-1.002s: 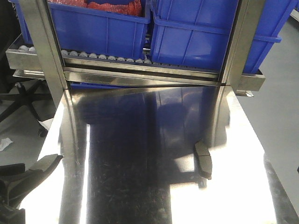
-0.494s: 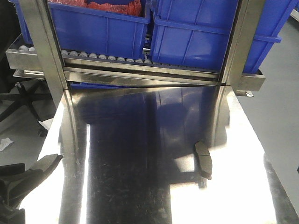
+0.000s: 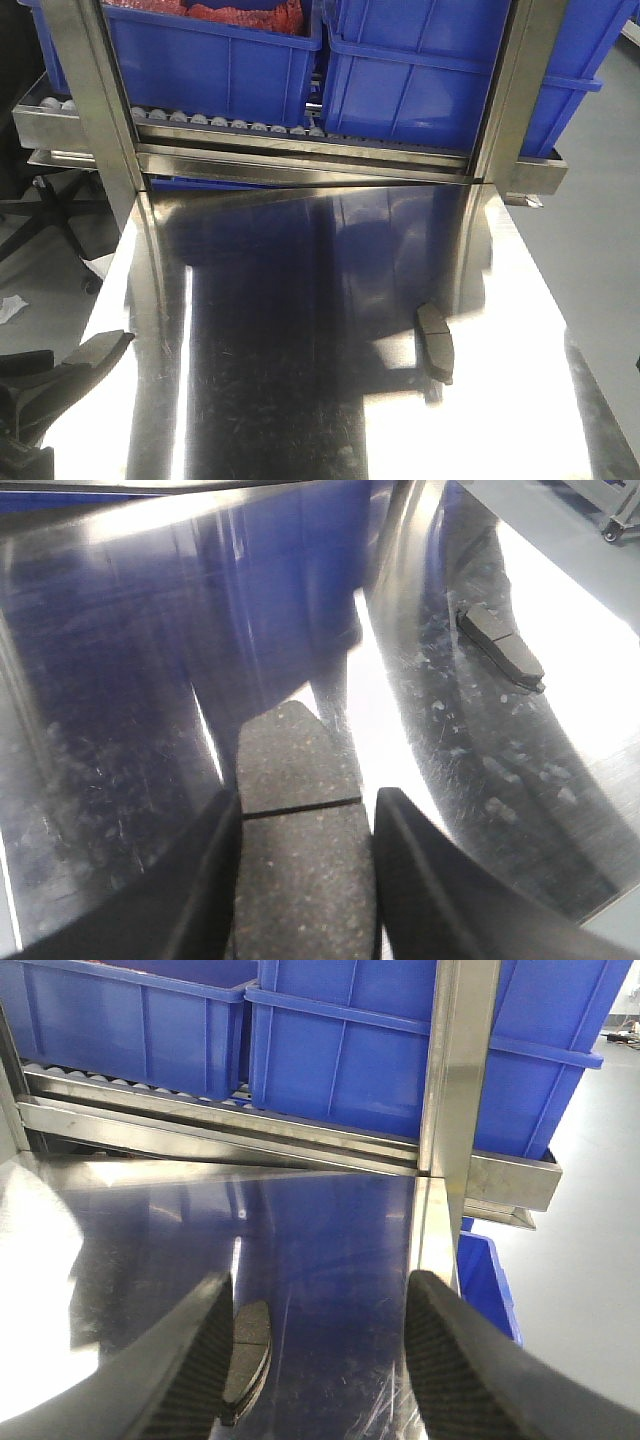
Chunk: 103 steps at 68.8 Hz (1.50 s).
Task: Move and align brake pads A on conveyor
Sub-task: 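Lower the right gripper over the other brake pad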
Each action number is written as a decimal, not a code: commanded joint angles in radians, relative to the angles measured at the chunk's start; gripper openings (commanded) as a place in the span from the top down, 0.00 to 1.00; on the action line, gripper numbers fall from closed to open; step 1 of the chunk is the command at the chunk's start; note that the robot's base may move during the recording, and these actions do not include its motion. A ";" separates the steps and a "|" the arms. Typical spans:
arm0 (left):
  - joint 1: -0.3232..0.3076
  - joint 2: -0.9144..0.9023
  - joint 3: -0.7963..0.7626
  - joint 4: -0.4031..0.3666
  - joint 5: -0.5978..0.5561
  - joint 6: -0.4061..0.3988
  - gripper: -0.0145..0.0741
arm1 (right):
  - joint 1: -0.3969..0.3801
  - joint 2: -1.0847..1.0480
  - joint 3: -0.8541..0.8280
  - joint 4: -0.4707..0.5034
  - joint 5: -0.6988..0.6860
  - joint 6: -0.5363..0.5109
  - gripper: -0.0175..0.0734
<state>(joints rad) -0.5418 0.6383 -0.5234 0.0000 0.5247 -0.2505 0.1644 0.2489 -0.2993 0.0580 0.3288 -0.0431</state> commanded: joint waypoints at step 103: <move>-0.005 -0.003 -0.029 0.000 -0.093 -0.007 0.85 | 0.000 0.765 -0.473 0.270 0.210 -0.201 0.41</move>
<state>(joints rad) -0.5418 0.6383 -0.5234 0.0000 0.5247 -0.2505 0.1644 0.9178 -0.6716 0.3096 0.5438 -0.2345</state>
